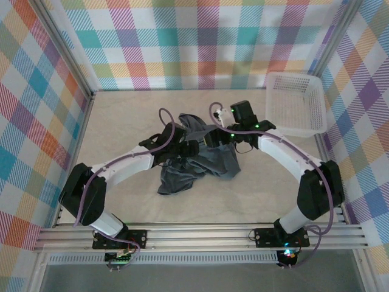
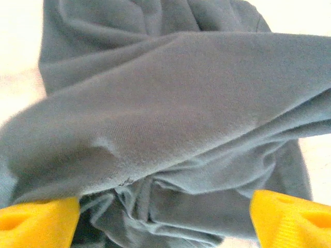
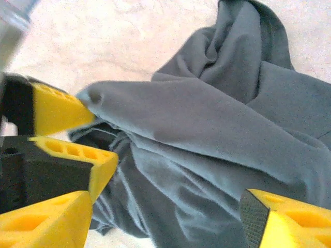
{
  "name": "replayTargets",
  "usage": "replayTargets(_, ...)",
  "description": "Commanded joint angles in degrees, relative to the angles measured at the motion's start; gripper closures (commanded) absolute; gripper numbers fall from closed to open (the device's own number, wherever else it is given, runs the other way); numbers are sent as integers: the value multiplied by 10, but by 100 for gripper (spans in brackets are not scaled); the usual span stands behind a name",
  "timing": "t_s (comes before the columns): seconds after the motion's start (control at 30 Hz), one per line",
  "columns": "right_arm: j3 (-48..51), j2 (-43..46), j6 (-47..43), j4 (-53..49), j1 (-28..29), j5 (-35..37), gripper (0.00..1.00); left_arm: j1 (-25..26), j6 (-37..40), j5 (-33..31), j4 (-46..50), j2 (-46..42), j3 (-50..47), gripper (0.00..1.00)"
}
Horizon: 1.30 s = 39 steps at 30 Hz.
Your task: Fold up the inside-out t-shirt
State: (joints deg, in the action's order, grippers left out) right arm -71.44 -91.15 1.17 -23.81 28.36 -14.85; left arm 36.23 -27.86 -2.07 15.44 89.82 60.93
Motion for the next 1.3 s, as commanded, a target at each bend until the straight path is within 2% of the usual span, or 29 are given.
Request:
replayTargets(0.0, -37, -59, -2, -33, -1, 139, 24, -7, 90, 38, 15, 55, 45, 6)
replayTargets(0.1, -37, -68, 55, -57, -1, 195, 23, -8, 113, 36, 36, 121, 105, 4)
replayTargets(0.17, -9, -54, 89, -41, 0, 211, 23, -11, 112, 23, 45, 153, 141, 8)
replayTargets(0.27, 35, -49, 109, -8, -2, 210, 22, -25, 91, 40, 29, 182, 176, 32)
replayTargets(0.33, 47, -66, 114, -10, -9, 237, 24, -38, 70, 50, 18, 185, 185, 44)
replayTargets(0.4, 74, -71, 98, 9, -15, 266, 31, -56, 50, 68, 10, 176, 179, 61)
replayTargets(0.47, 107, -65, 78, 37, -23, 253, 40, -71, 41, 88, 0, 165, 173, 77)
replayTargets(0.57, 141, -37, 62, 63, -30, 191, 74, -86, 40, 132, -19, 145, 158, 94)
replayTargets(0.6, 150, -29, 58, 69, -32, 173, 81, -88, 43, 143, -22, 140, 154, 100)
replayTargets(0.67, 166, -10, 68, 71, -37, 172, 96, -91, 46, 146, -17, 132, 146, 100)
replayTargets(0.73, 176, 8, 100, 67, -54, 162, 98, -95, 46, 145, -14, 126, 140, 100)
replayTargets(0.8, 178, 30, 121, 64, -64, 130, 87, -98, 41, 151, -14, 121, 134, 100)
replayTargets(0.87, 159, 48, 147, 59, -60, 60, 63, -98, 35, 159, -19, 114, 128, 100)
replayTargets(0.9, 148, 51, 180, 56, -56, 40, 56, -98, 31, 162, -23, 110, 126, 100)
replayTargets(1.0, 87, 24, 333, 10, -32, 44, 46, -97, 32, 170, -26, 106, 130, 100)
replayTargets(1.03, 69, 4, 383, -7, -24, 56, 44, -96, 36, 168, -21, 107, 133, 88)
replayTargets(1.07, 54, -19, 434, -19, -18, 64, 41, -94, 46, 167, -20, 109, 134, 69)
replayTargets(1.1, 41, -39, 467, -27, -17, 64, 41, -90, 64, 165, -15, 110, 135, 53)
replayTargets(1.13, 21, -66, 489, -39, -15, 65, 40, -81, 91, 155, -4, 112, 138, 44)
replayTargets(1.27, -36, -144, 500, -82, -1, 66, 39, -47, 178, 89, 53, 144, 162, 36)
